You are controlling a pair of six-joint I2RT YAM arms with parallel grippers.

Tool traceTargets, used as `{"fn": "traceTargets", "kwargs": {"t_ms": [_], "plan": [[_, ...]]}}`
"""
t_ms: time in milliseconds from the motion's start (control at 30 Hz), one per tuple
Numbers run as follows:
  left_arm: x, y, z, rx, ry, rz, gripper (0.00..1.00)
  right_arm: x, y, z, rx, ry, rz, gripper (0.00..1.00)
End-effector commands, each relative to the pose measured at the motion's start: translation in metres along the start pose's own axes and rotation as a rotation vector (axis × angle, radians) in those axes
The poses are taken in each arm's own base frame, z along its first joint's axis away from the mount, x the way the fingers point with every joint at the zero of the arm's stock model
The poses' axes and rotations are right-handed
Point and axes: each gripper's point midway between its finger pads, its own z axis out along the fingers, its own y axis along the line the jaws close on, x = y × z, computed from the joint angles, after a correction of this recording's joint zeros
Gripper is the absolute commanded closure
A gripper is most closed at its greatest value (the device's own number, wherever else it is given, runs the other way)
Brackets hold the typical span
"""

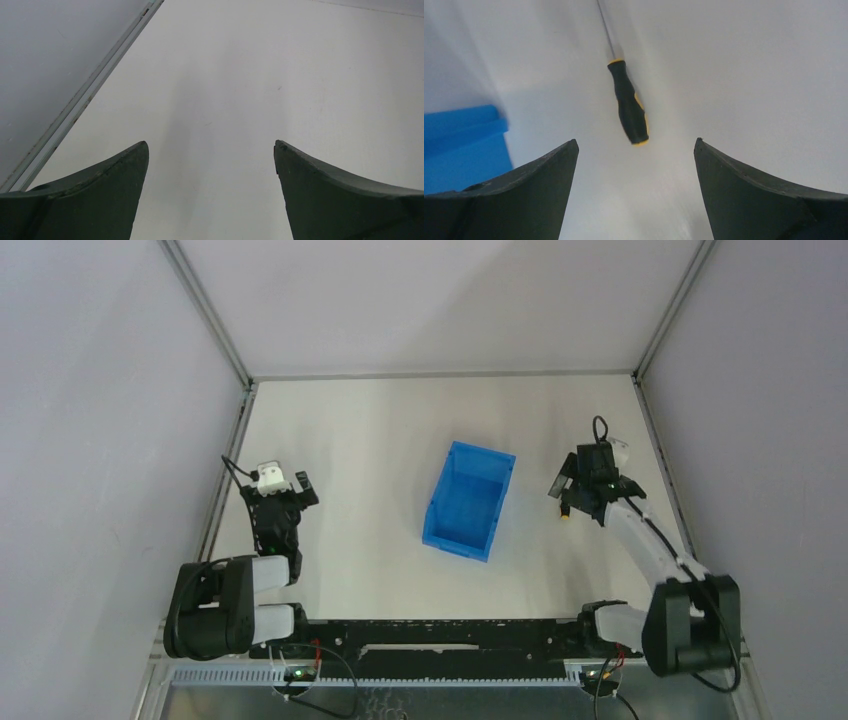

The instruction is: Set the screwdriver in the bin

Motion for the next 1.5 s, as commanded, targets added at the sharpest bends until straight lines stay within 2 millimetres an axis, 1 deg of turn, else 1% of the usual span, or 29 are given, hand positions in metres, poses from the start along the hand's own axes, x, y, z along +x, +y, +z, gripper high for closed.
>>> {"fn": "traceTargets", "kwargs": {"t_ms": [0,100,133,200,233,267,333,400,467,533,567,600,667,767,833,867,967,1000,1033,1100,1233,1367,1400,1467], "plan": [[-0.033,-0.003,0.009,0.003,-0.096,0.001,0.00,-0.020,0.018,0.024,-0.055,0.024,-0.069,0.06],[-0.034,-0.003,0.009,0.003,-0.096,0.001,0.00,-0.015,0.019,0.050,-0.020,0.112,-0.108,0.11],[-0.033,-0.004,0.009,0.005,-0.096,0.001,0.00,-0.010,0.016,0.057,0.002,0.150,-0.121,0.12],[-0.033,-0.003,0.009,0.004,-0.095,0.002,0.00,-0.005,0.018,0.070,0.012,0.189,-0.137,0.14],[-0.033,-0.003,0.009,0.003,-0.095,0.002,0.00,0.001,0.018,0.077,0.022,0.223,-0.142,0.16],[-0.033,-0.003,0.009,0.004,-0.096,0.001,0.00,0.001,0.018,0.079,0.025,0.233,-0.141,0.19],[-0.033,-0.004,0.009,0.005,-0.096,0.002,0.00,0.009,0.016,0.088,0.038,0.276,-0.137,0.25],[-0.033,-0.003,0.009,0.003,-0.095,0.002,0.00,0.015,0.013,0.092,0.050,0.309,-0.124,0.38],[-0.033,-0.003,0.009,0.003,-0.095,0.002,0.00,0.018,0.010,0.094,0.063,0.322,-0.120,0.48],[-0.034,-0.003,0.009,0.004,-0.097,0.001,0.00,0.015,0.007,0.093,0.075,0.313,-0.109,0.69],[-0.033,-0.003,0.009,0.004,-0.095,0.002,0.00,0.011,0.007,0.092,0.081,0.296,-0.102,0.77],[-0.033,-0.003,0.009,0.004,-0.095,0.002,0.00,0.006,0.007,0.089,0.082,0.279,-0.099,0.83],[-0.033,-0.003,0.009,0.004,-0.095,0.002,0.00,-0.007,0.009,0.079,0.074,0.238,-0.087,0.89],[-0.033,-0.003,0.009,0.004,-0.096,0.002,0.00,-0.025,0.015,0.053,0.028,0.203,-0.059,0.92],[-0.034,-0.003,0.009,0.004,-0.096,0.001,0.00,-0.032,0.018,0.028,-0.005,0.215,-0.019,0.92],[-0.033,-0.003,0.009,0.004,-0.096,0.001,0.00,-0.036,0.019,0.021,-0.011,0.212,0.002,0.92],[-0.033,-0.003,0.009,0.004,-0.096,0.001,0.00,-0.044,0.017,-0.012,-0.019,0.199,0.046,0.92],[-0.033,-0.003,0.009,0.004,-0.096,0.001,0.00,-0.047,0.020,-0.019,-0.035,0.193,0.061,0.93],[-0.033,-0.003,0.009,0.004,-0.095,0.002,0.00,-0.050,0.025,-0.032,-0.071,0.184,0.072,0.94],[-0.033,-0.003,0.009,0.004,-0.095,0.002,0.00,-0.054,0.038,-0.052,-0.139,0.162,0.079,0.98],[-0.033,-0.003,0.009,0.003,-0.096,0.002,0.00,-0.052,0.075,-0.094,-0.307,0.133,0.041,0.98],[-0.033,-0.004,0.009,0.005,-0.095,0.002,0.00,-0.049,0.123,-0.134,-0.457,0.103,-0.034,0.96],[-0.033,-0.003,0.009,0.003,-0.095,0.002,0.00,-0.044,0.137,-0.143,-0.490,0.101,-0.061,0.96],[-0.033,-0.003,0.009,0.003,-0.096,0.001,0.00,-0.040,0.156,-0.153,-0.520,0.086,-0.088,0.97]]}}
